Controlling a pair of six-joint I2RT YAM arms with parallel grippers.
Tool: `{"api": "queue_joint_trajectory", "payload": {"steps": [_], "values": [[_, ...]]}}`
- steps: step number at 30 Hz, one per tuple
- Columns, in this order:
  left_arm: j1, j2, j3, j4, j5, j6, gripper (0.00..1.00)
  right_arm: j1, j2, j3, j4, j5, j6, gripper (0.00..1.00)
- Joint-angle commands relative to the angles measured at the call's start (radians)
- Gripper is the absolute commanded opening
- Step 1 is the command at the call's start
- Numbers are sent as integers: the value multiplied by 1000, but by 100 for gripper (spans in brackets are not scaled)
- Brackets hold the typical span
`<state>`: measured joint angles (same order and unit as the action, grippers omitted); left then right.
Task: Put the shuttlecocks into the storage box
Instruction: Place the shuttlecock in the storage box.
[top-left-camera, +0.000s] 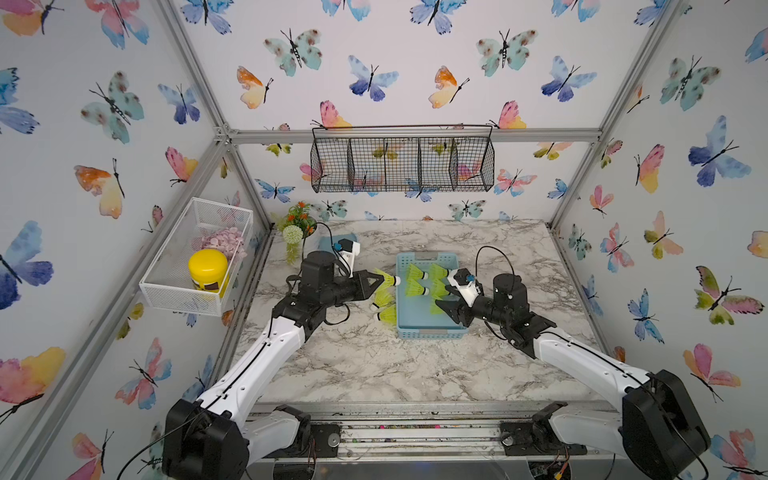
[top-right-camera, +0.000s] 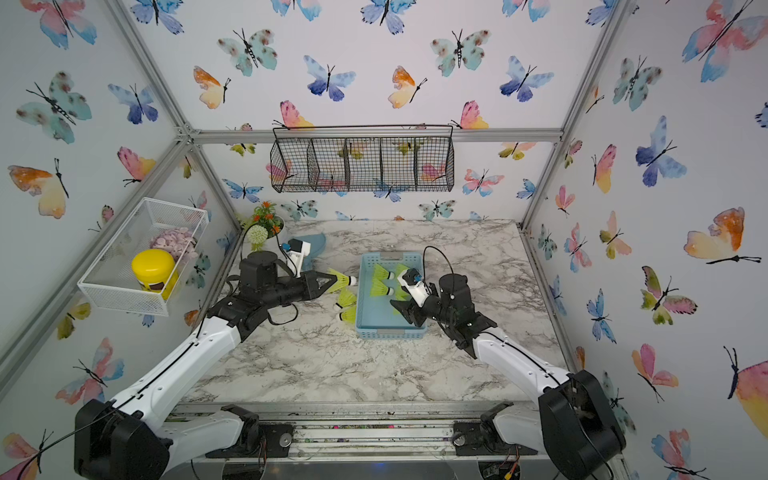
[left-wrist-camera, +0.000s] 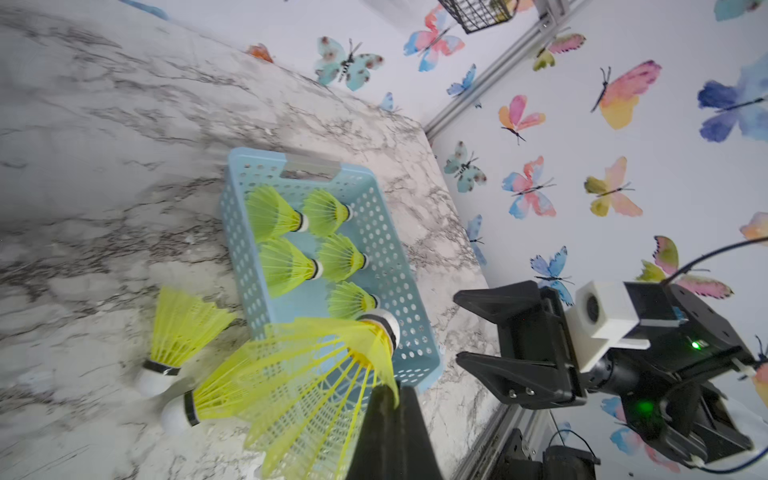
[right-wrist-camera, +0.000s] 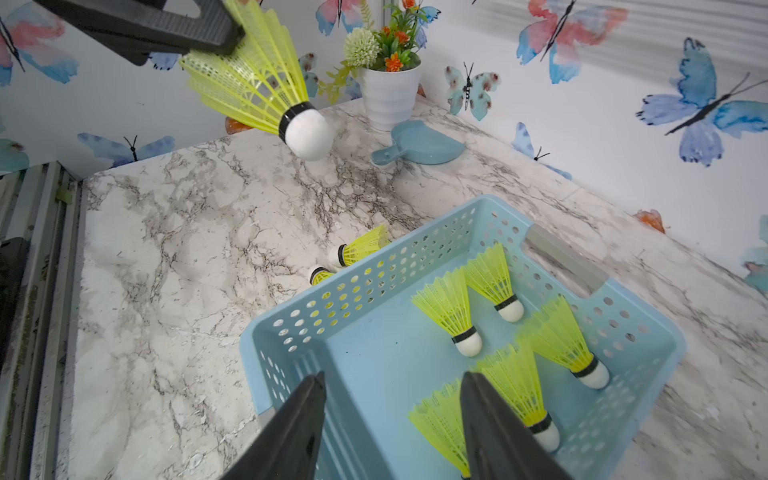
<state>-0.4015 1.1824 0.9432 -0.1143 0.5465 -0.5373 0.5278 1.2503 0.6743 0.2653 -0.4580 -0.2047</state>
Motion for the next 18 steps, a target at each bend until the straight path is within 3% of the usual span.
{"api": "queue_joint_trajectory", "payload": {"steps": [1,14,18], "values": [[-53,36,50,-10,91,60,0,36,27,48,23,2,-68,58],[-180,149,129,-44,99,102,0,85,64,91,6,-9,-111,58],[-186,164,132,-44,108,100,0,87,62,91,2,-31,-116,51]]}}
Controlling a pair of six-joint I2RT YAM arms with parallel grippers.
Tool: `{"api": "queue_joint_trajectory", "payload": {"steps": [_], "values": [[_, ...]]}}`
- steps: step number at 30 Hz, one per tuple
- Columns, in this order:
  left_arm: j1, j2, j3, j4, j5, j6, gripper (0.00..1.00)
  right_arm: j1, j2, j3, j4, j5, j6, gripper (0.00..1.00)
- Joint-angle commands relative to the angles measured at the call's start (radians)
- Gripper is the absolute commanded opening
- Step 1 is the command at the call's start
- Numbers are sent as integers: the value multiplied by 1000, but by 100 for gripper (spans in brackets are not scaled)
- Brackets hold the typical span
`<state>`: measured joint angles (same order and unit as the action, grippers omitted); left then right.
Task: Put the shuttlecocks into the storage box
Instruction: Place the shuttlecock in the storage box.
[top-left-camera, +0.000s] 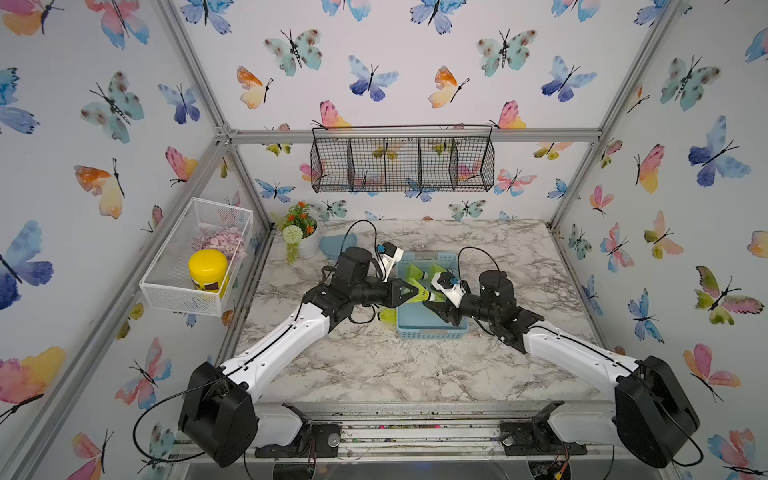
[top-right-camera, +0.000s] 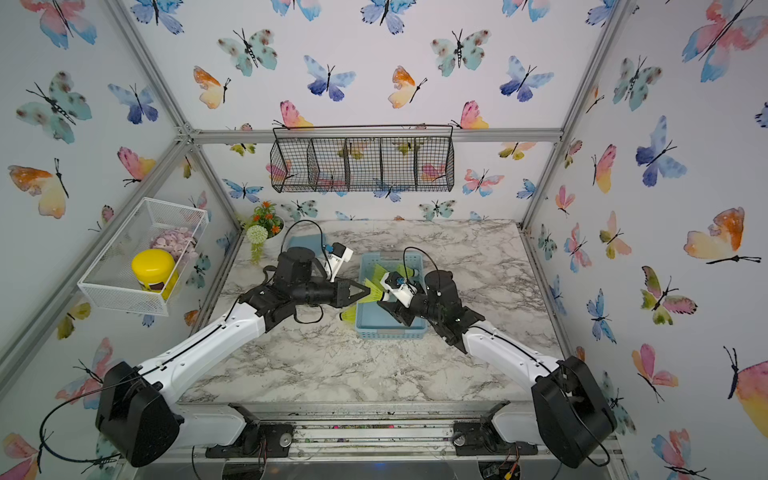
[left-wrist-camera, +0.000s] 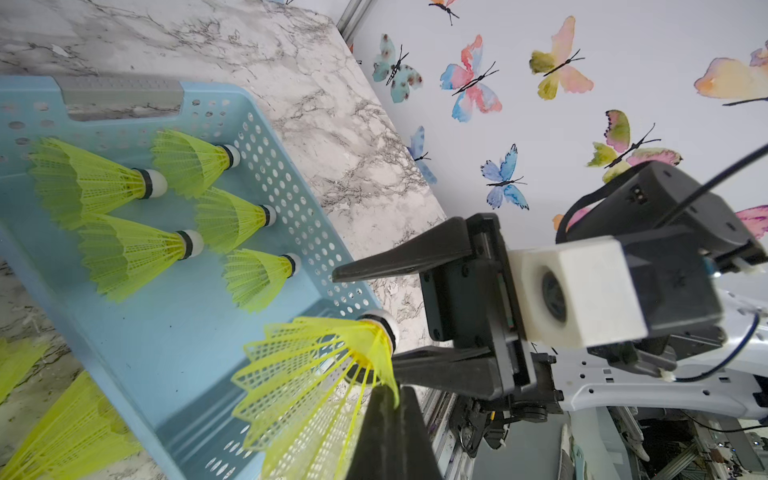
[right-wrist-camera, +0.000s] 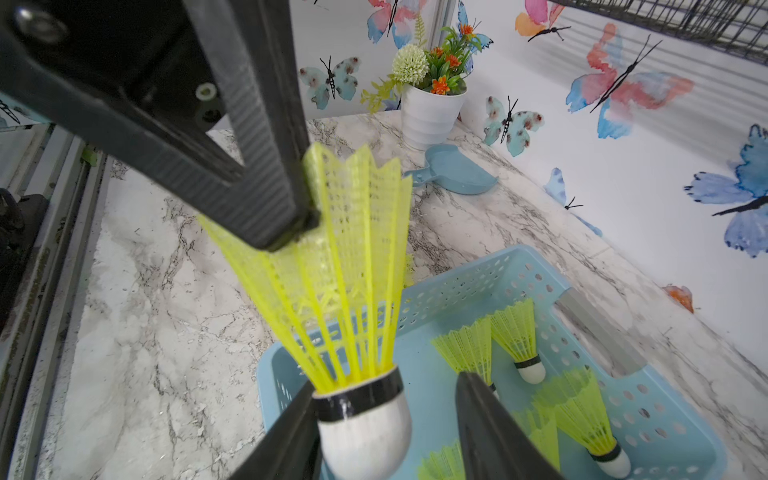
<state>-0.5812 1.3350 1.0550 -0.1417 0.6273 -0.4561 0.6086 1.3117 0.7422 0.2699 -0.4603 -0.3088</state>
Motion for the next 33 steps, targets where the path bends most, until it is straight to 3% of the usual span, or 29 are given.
{"api": "queue_joint_trajectory", "payload": {"steps": [1,7,13,21,33], "values": [[-9,14,22,-16,28,20,0,6,2,23,-4,-29,-13,49],[-11,23,21,-23,22,23,0,8,6,26,-13,-24,-12,32],[-12,34,38,-70,3,60,8,8,8,39,-53,-39,-20,24],[-12,63,109,-206,-10,172,23,10,13,43,-87,-44,-32,24],[-12,85,167,-309,-67,247,24,14,26,53,-110,-41,-44,25]]}}
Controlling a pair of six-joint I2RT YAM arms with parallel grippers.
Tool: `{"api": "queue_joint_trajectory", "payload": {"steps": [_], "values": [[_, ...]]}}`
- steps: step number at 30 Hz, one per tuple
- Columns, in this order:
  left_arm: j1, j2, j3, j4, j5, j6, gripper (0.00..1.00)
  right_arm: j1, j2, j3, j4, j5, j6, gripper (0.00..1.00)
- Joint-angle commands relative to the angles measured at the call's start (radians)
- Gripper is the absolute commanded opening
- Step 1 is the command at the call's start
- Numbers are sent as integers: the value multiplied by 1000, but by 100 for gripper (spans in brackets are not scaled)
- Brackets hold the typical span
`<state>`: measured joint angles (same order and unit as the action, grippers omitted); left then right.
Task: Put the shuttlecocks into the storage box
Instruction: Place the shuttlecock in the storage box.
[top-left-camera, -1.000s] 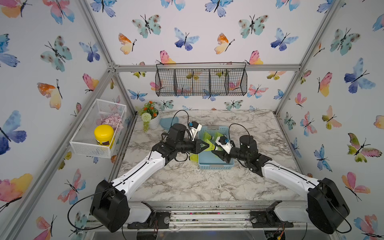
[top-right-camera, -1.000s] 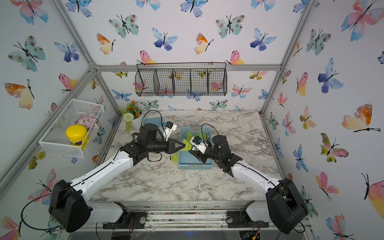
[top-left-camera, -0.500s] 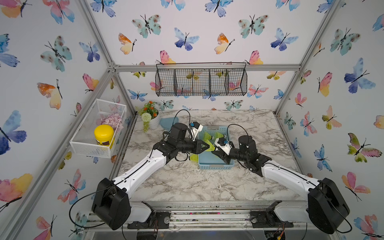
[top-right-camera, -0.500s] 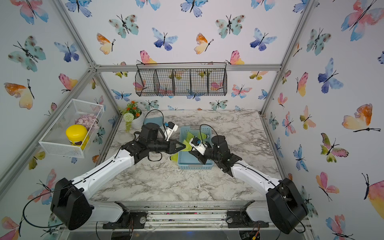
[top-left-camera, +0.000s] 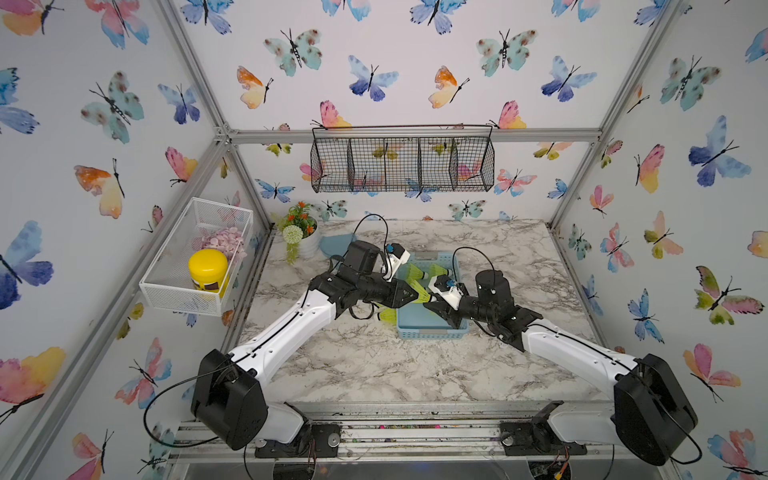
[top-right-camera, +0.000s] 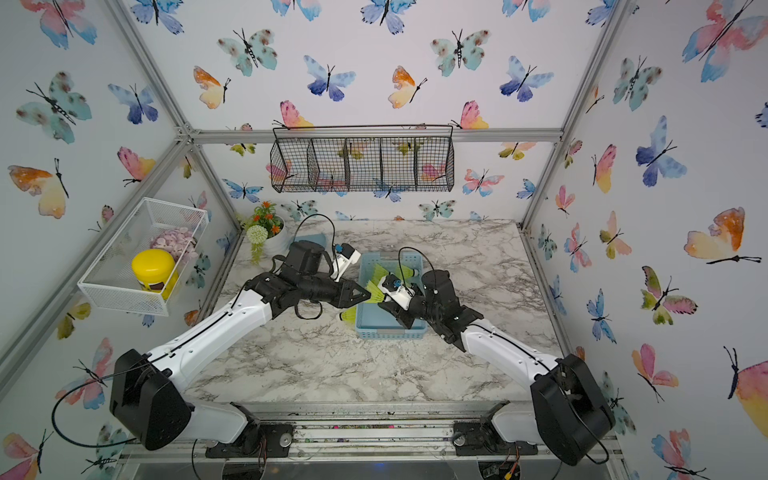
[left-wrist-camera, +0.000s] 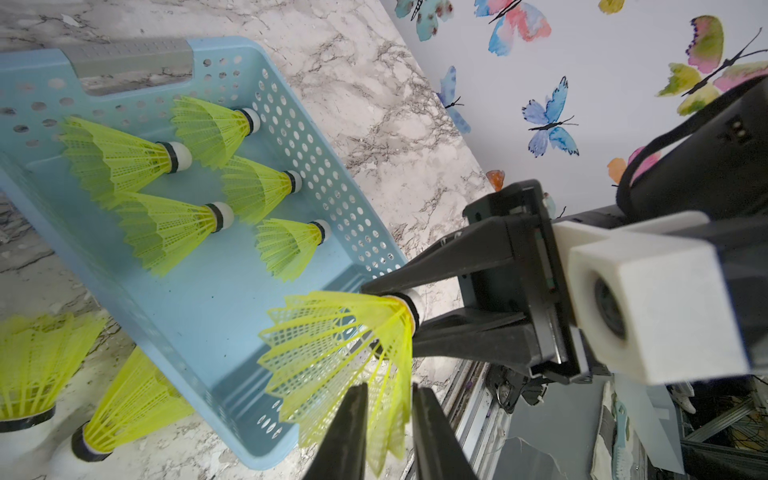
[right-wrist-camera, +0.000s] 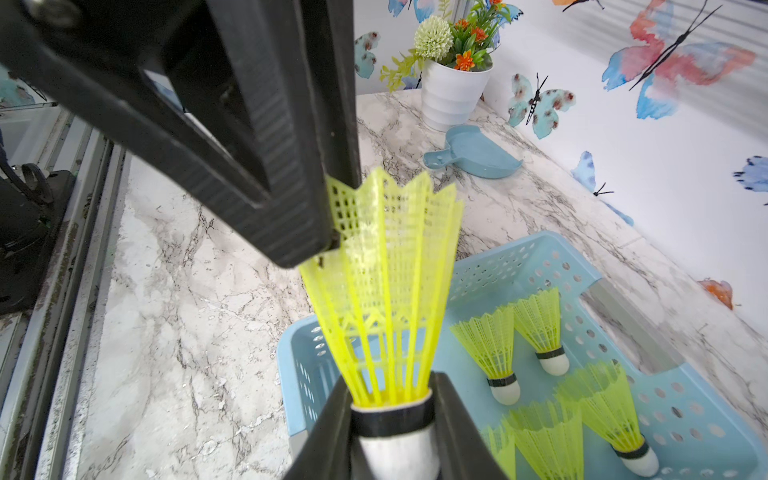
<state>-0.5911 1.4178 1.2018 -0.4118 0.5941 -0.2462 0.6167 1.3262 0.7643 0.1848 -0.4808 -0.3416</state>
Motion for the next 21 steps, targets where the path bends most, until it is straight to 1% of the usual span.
{"api": "queue_joint_trajectory", "payload": {"steps": [1,9,12,14,16,17,18,21], "values": [[-3,1,20,-39,-38,38,23,7,13,32,-27,-19,-11,25],[-12,17,18,-30,-29,39,16,11,17,34,-31,-21,-13,26],[-18,23,12,-15,-5,37,9,12,20,36,-36,-18,-12,27],[-24,28,11,-10,1,37,9,12,20,35,-36,-15,-11,27],[-26,31,9,-9,2,36,2,12,19,35,-38,-10,-11,27],[-26,31,8,-9,0,36,0,12,19,34,-38,-6,-11,28],[-26,31,6,-8,-5,35,0,12,18,32,-36,0,-10,29],[-26,20,-5,6,-48,12,0,12,12,24,-26,48,6,41]]}}
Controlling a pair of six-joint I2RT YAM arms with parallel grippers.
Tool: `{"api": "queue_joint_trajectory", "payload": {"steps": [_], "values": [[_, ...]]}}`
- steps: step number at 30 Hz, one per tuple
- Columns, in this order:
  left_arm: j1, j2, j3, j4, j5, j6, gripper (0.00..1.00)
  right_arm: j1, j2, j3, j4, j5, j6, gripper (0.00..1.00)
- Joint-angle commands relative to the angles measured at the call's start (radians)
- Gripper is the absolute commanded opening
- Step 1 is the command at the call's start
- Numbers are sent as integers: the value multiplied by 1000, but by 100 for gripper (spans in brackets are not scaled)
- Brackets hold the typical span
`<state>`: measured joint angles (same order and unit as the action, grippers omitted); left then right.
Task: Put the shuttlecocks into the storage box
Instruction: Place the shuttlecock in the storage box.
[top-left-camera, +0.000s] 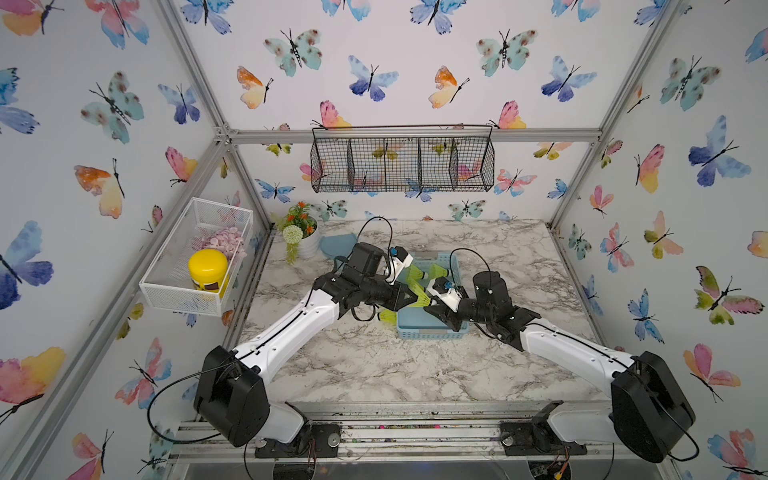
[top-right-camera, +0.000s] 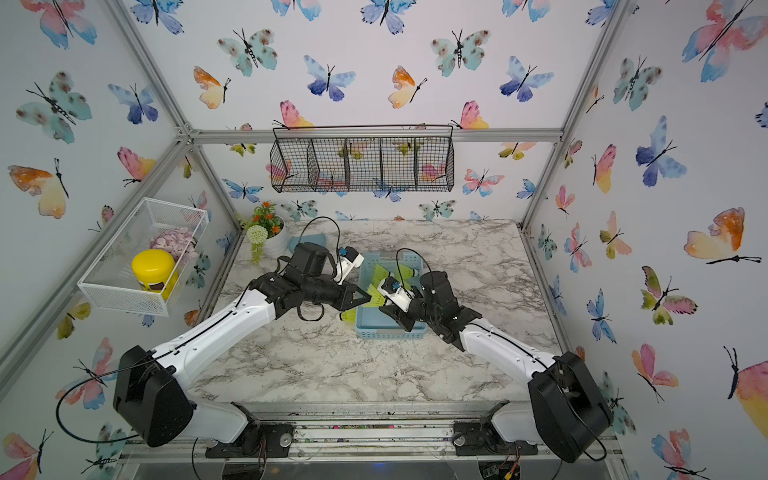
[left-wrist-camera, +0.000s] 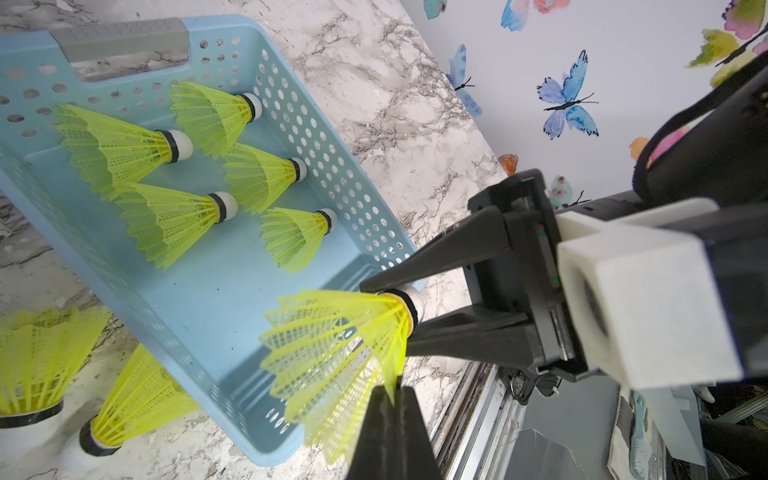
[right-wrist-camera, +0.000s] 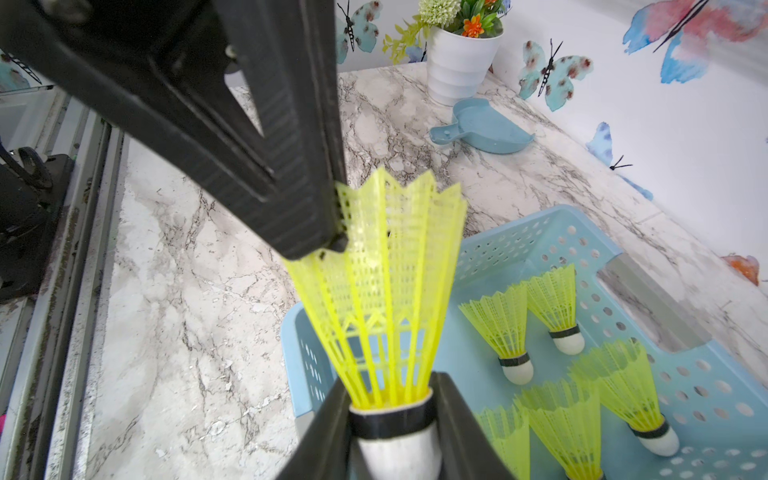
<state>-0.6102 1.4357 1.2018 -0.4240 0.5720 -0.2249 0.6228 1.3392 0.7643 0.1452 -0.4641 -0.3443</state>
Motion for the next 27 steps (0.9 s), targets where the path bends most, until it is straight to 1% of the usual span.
{"api": "queue_joint_trajectory", "payload": {"steps": [1,3,4,7,9,11,14,16,20,24,27], "values": [[-7,-5,-13,34,-36,-24,0,6,-7,17,22,60,19,46],[-5,-18,-37,79,-61,-67,0,6,-16,1,49,147,60,53],[-5,-23,-53,108,-65,-95,0,6,-24,-6,57,198,80,55],[-5,-24,-92,185,-65,-165,0,5,-50,-40,94,283,111,60],[-5,-16,-104,205,-80,-197,0,5,-70,-63,110,320,122,63],[-5,-7,-108,212,-128,-221,0,5,-88,-83,119,357,134,65],[-5,8,-116,234,-158,-264,0,-4,-105,-103,110,412,158,66],[-6,23,-125,259,-157,-295,0,-26,-118,-110,99,429,191,67],[-6,60,-136,300,-146,-340,0,-63,-149,-133,101,423,219,67],[-11,104,-123,308,-149,-359,0,-115,-170,-134,80,439,254,68],[-18,134,-112,304,-165,-363,0,-167,-183,-135,66,425,290,68]]}}
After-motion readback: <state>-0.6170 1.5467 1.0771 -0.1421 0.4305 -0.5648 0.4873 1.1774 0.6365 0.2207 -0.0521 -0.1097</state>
